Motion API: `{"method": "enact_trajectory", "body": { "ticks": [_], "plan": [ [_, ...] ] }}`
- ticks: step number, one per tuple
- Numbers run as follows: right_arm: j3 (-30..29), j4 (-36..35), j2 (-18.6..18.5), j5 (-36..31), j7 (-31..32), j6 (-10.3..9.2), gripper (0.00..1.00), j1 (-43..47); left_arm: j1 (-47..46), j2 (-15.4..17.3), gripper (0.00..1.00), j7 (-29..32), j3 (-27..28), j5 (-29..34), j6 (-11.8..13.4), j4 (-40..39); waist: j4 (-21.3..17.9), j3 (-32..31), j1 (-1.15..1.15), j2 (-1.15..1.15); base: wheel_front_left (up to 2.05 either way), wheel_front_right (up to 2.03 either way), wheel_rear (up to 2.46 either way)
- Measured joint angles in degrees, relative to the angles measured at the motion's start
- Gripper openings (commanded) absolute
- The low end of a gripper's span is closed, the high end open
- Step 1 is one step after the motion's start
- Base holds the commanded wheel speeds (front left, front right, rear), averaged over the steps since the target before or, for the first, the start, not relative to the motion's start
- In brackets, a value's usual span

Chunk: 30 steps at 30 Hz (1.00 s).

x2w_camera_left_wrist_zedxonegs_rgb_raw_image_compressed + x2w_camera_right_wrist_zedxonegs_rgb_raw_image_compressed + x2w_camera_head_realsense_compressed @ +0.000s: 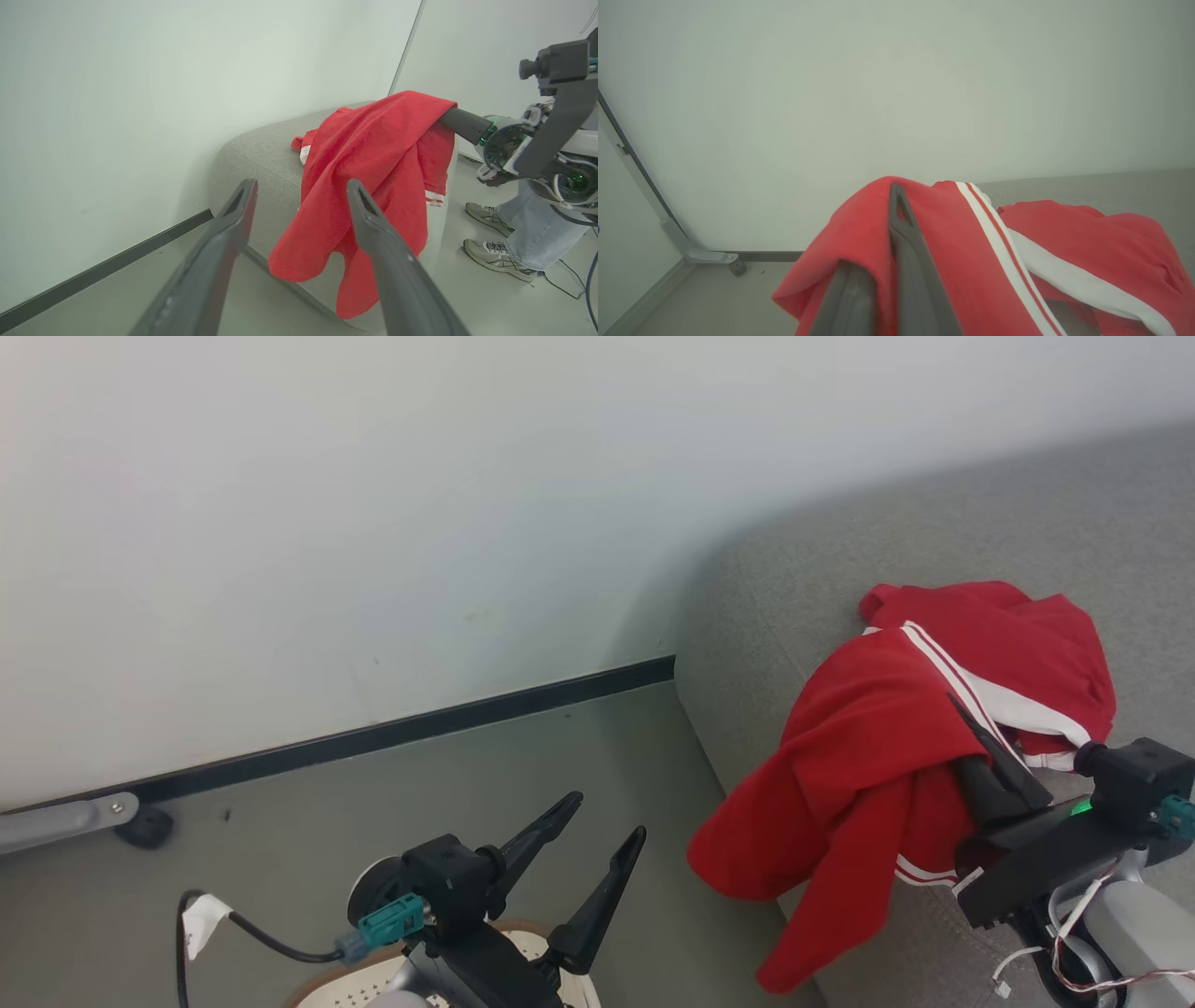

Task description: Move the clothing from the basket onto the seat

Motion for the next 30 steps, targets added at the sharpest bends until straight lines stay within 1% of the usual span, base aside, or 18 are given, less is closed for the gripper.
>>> {"method": "enact_trajectory", "body": {
  "ticks": [5, 10, 14, 19, 24, 30],
  "plan": [
    [-3.08, -3.31, -1.27, -0.48, 0.01, -1.03, 0.0, 3.04, 0.07, 0.14, 1.0, 0.0, -0.29, 0.11, 0.03, -0.93, -2.83, 0.15, 0.0, 0.0, 0.0, 0.0, 0.0],
    [-5.93, -5.87, -1.86, -0.78, 0.0, -2.46, 0.0, 5.29, 0.1, 0.82, 1.0, 0.09, -0.53, 0.7, 0.07, -1.27, -4.89, 0.53, 0.0, 0.0, 0.0, 0.0, 0.0],
    [-7.37, -7.38, -2.0, -1.18, 0.0, -2.53, 0.0, 6.57, 0.08, 0.86, 1.0, 0.38, -0.82, 1.14, 0.07, -1.47, -6.12, 1.08, 0.0, 0.0, 0.0, 0.0, 0.0],
    [-9.56, -9.07, -2.02, -1.57, 0.0, -3.42, 0.0, 8.36, -0.14, 0.65, 1.0, 0.6, -1.38, 1.22, 0.03, -1.42, -6.66, 1.72, 0.0, 0.0, 0.0, 0.0, 0.0],
    [-11.88, -10.8, -2.34, -1.91, 0.0, -3.47, 0.0, 9.01, -0.14, 0.68, 1.0, 0.68, -1.7, 1.29, -0.01, -1.46, -6.63, 2.07, 0.0, 0.0, 0.0, 0.0, 0.0],
    [-14.88, -12.68, -3.81, -3.27, 0.0, -3.45, 0.0, 8.88, -0.37, 1.04, 1.0, 0.68, -2.1, 2.18, -0.02, -2.22, -6.43, 2.67, 0.0, 0.0, 0.0, 0.0, 0.0]
  ]
}}
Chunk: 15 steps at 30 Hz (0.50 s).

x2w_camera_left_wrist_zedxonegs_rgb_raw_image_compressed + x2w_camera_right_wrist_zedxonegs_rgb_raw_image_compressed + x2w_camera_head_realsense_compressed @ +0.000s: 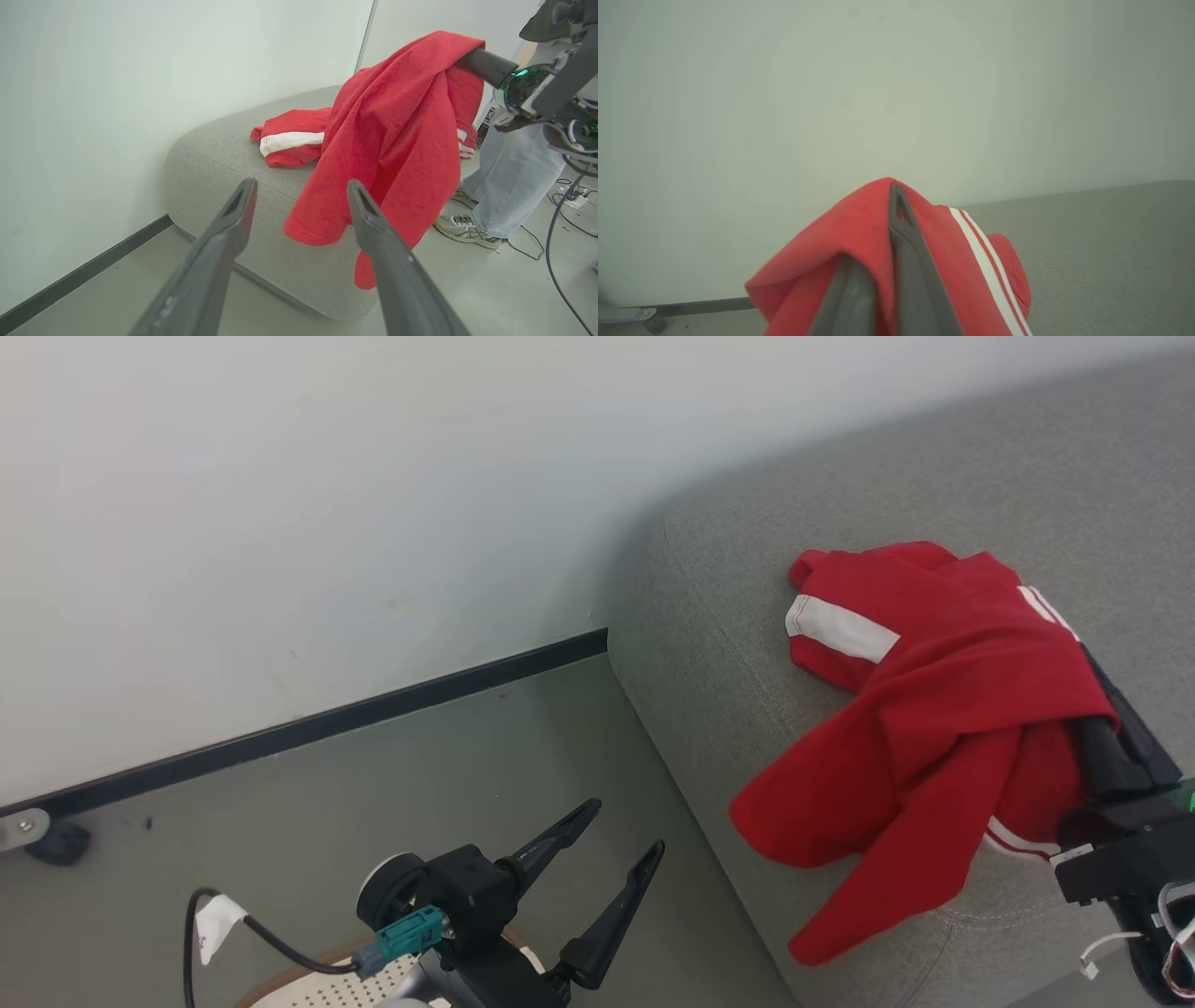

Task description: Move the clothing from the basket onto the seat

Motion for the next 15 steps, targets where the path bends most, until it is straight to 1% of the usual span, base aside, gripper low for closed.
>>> {"method": "enact_trajectory", "body": {
  "ticks": [2, 8, 9, 15],
  "plan": [
    [-1.12, -0.86, -0.52, -0.27, 0.0, 0.07, 0.0, -0.35, -0.02, 0.34, 1.0, 0.01, -0.09, 0.44, 0.01, -0.82, 0.01, 0.39, 0.0, 0.0, 0.0, 0.0, 0.0],
    [-5.43, -1.75, -2.83, -0.29, -0.01, 1.3, 0.0, -2.07, -0.8, 0.62, 1.0, 0.43, -0.76, 2.08, -0.04, -2.07, 0.24, 1.98, 0.0, 0.0, 0.0, 0.0, 0.0],
    [-6.16, -1.62, -3.23, -0.29, -0.01, 1.54, 0.0, -2.59, -1.13, 0.65, 1.0, 0.43, -0.93, 2.21, -0.4, -2.54, 0.33, 2.3, 0.0, 0.0, 0.0, 0.0, 0.0],
    [-10.32, -1.74, -4.61, -0.24, -0.07, 1.86, 0.0, -5.5, -1.76, 0.85, 1.0, 0.42, -2.36, 3.37, -0.96, -5.55, 0.97, 4.51, 0.0, 0.0, 0.0, 0.0, 0.0]
  ]
}}
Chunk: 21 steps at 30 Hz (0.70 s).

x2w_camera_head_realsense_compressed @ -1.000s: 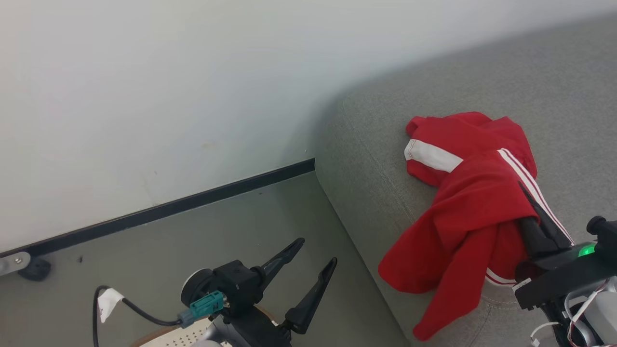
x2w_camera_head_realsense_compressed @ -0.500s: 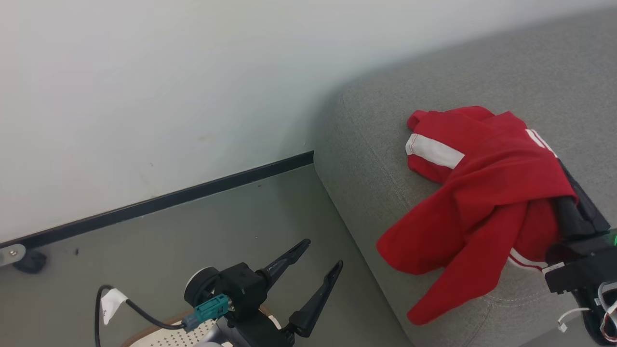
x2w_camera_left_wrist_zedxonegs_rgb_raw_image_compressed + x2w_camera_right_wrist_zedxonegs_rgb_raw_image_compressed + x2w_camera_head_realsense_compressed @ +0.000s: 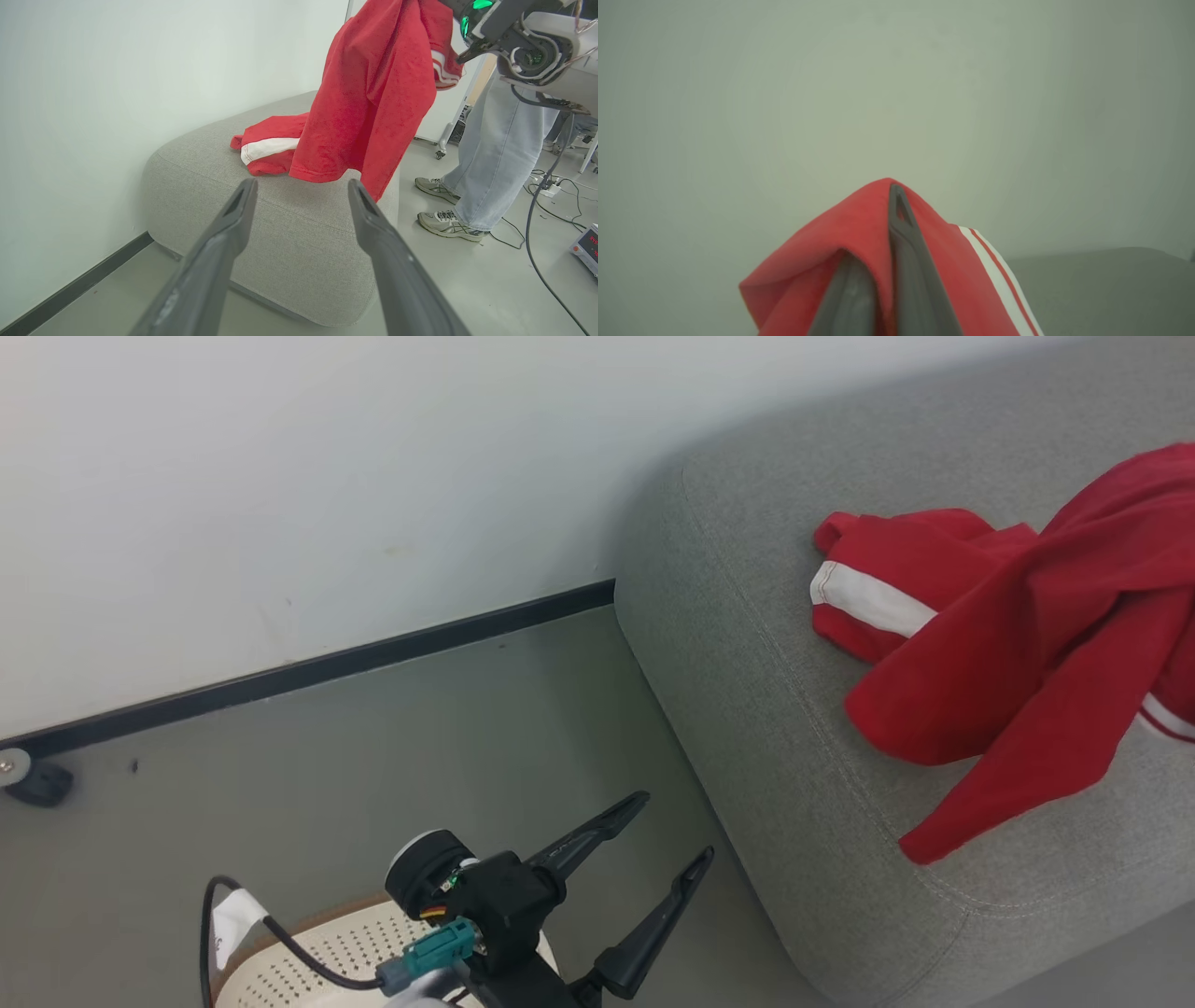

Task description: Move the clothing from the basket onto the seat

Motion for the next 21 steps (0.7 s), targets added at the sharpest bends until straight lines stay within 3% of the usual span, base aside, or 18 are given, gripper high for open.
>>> {"method": "enact_trajectory", "body": {
  "ticks": [6, 12, 21],
  "plan": [
    [-2.56, -0.23, -0.31, 0.02, -0.12, 0.19, 0.0, -3.22, -0.68, 0.05, 1.0, 0.74, -1.54, 1.68, -0.01, -1.77, 0.6, 3.07, 0.0, 0.0, 0.0, 0.0, 0.0],
    [-6.41, 0.19, -0.68, 0.57, -0.21, 0.65, 0.0, -6.08, -1.91, 2.14, 1.0, 1.62, -1.26, 2.25, -0.02, -3.22, 0.97, 6.92, 0.0, 0.0, 0.0, 0.0, 0.0],
    [-15.91, 0.07, -3.71, 0.54, -0.36, -1.82, 0.0, -9.15, -3.96, 3.78, 1.0, 2.53, -0.9, 2.98, -0.55, -5.31, 1.51, 13.19, 0.01, 0.0, 0.0, 0.0, 0.0]
  ]
}}
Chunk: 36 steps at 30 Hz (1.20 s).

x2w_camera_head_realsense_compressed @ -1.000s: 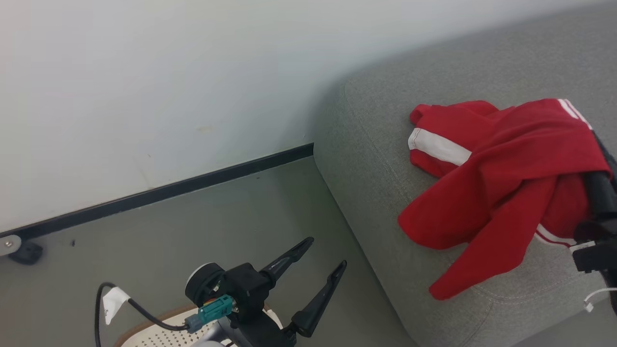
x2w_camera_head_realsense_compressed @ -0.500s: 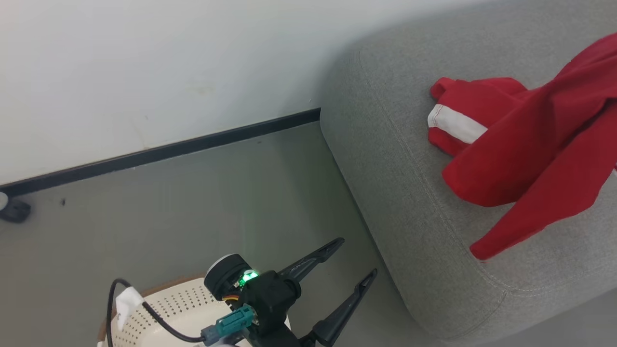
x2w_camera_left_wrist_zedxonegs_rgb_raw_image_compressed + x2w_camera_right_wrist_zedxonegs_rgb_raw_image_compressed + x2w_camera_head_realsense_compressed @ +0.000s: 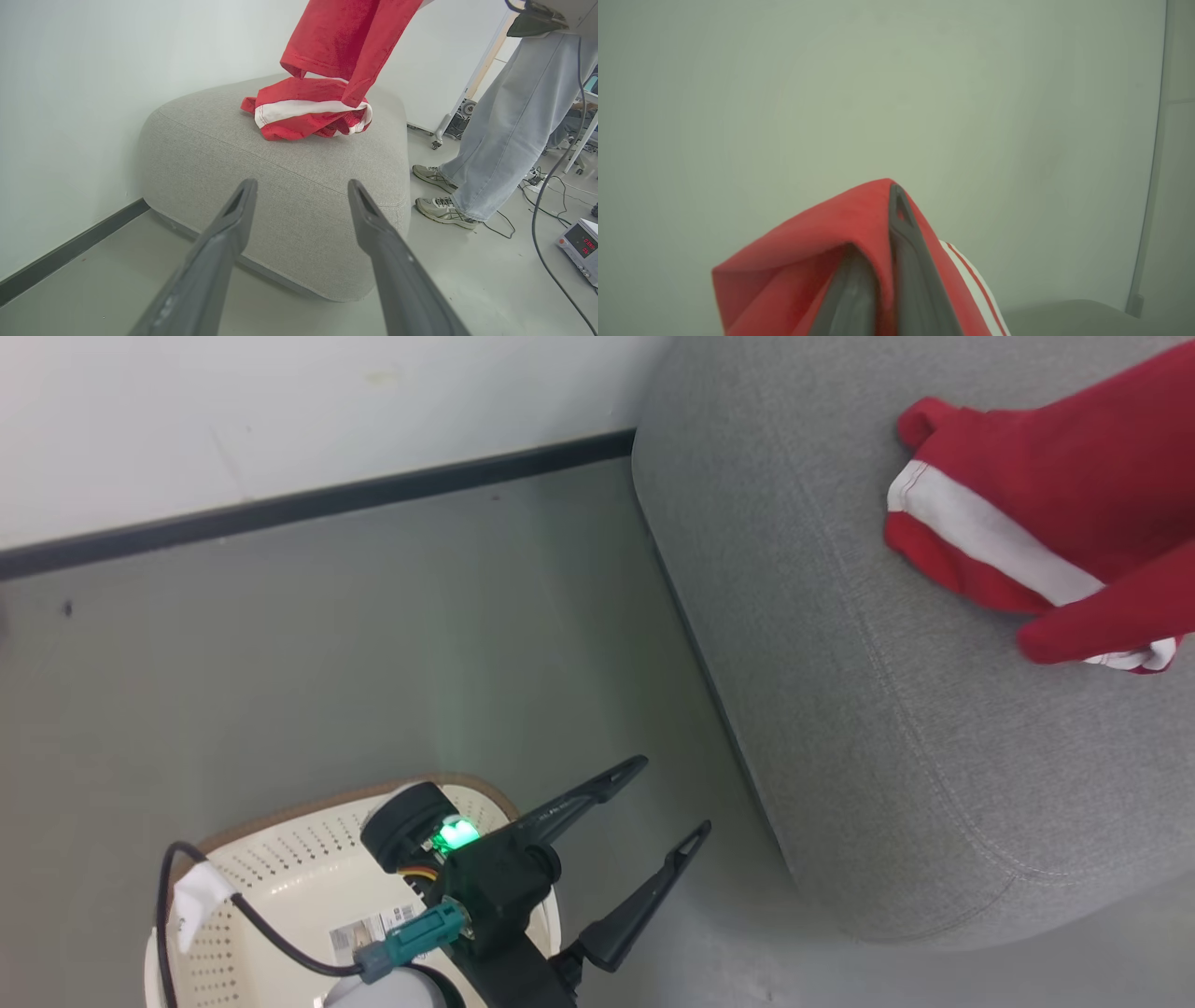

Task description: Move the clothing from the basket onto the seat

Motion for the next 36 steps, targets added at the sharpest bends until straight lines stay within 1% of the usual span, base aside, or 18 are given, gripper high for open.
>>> {"method": "enact_trajectory", "body": {
  "ticks": [3, 7, 9, 12, 15, 16, 19, 24, 27, 30, 32, 34, 36],
  "plan": [
    [-2.82, 1.75, -0.85, 0.07, -0.01, -0.29, 0.0, -1.49, -0.52, 0.76, 1.0, 0.02, 0.45, 0.01, 0.0, -0.53, 0.27, 1.98, 0.0, 0.0, 0.0, 0.0, 0.0],
    [-4.47, 4.86, -1.74, 0.03, -0.01, -0.53, 0.0, -3.34, -1.08, 1.49, 1.0, 0.09, 0.58, 0.05, -0.01, -1.12, 0.71, 4.34, 0.0, 0.0, 0.0, 0.0, 0.0],
    [-5.28, 6.24, -2.49, -1.09, -0.01, -1.22, 0.0, -3.59, -1.57, 1.82, 1.0, 0.27, 0.87, 0.1, -0.02, -1.49, 0.97, 5.44, 0.01, 0.0, 0.0, 0.0, 0.0],
    [-8.16, 8.84, -3.41, -2.09, -0.01, -2.31, 0.0, -4.09, -1.73, 2.48, 1.0, 0.51, 1.11, 0.41, -0.02, -1.81, 1.35, 7.01, 0.0, 0.0, 0.0, 0.0, 0.0],
    [-9.07, 9.48, -3.57, -2.14, -0.01, -2.44, 0.0, -4.85, -1.75, 2.76, 1.0, 0.51, 1.22, 0.44, -0.04, -2.01, 1.61, 8.01, 0.0, 0.0, 0.0, 0.0, 0.0],
    [-8.82, 9.94, -3.56, -2.19, -0.01, -2.49, 0.0, -5.34, -1.81, 2.89, 1.0, 0.52, 1.27, 0.45, -0.46, -2.08, 1.74, 8.49, 0.0, 0.0, 0.0, 0.0, 0.0],
    [-6.61, 11.95, -2.93, -3.45, -0.02, -2.54, 0.0, -6.35, -2.31, 3.22, 1.0, 0.62, 1.35, 0.51, -0.53, -2.24, 2.09, 9.85, 0.0, 0.0, 0.0, 0.0, 0.0],
    [-3.22, 17.2, 0.71, -4.77, 0.0, -2.53, 0.0, -6.65, -3.56, 3.5, 1.0, 0.76, 1.49, 0.51, -0.97, -2.23, 2.81, 11.54, 0.0, 0.0, 0.0, 0.0, 0.0],
    [-2.18, 19.5, 2.13, -4.86, -0.01, -2.02, 0.0, -6.66, -3.77, 4.12, 1.0, 0.76, 1.94, 0.51, -0.97, -2.3, 3.22, 12.29, 0.0, 0.0, 0.0, 0.0, 0.0],
    [-1.13, 21.71, 3.7, -5.2, -0.01, -1.97, 0.0, -7.03, -3.77, 4.47, 1.0, 0.76, 2.25, 0.51, -0.97, -2.29, 3.5, 12.99, 0.0, 0.0, 0.0, 0.0, 0.0],
    [0.23, 24.85, 5.21, -5.66, 0.0, -1.45, 0.0, -7.74, -3.77, 4.66, 1.0, 0.76, 2.24, 0.51, -0.97, -2.21, 3.69, 13.34, 0.0, 0.0, 0.0, 0.0, 0.0],
    [1.07, 26.79, 5.57, -5.66, -0.01, -1.11, 0.0, -7.93, -3.77, 4.65, 1.0, 0.75, 2.23, 0.51, -0.98, -2.19, 3.77, 13.44, -0.01, 0.0, 0.0, 0.0, 0.0],
    [2.7, 29.38, 5.67, -5.72, 0.0, -0.16, 0.0, -7.95, -3.78, 4.63, 1.0, 0.75, 2.23, 0.51, -0.99, -2.08, 3.82, 13.47, -0.01, 0.0, 0.0, 0.0, 0.0]
  ]
}}
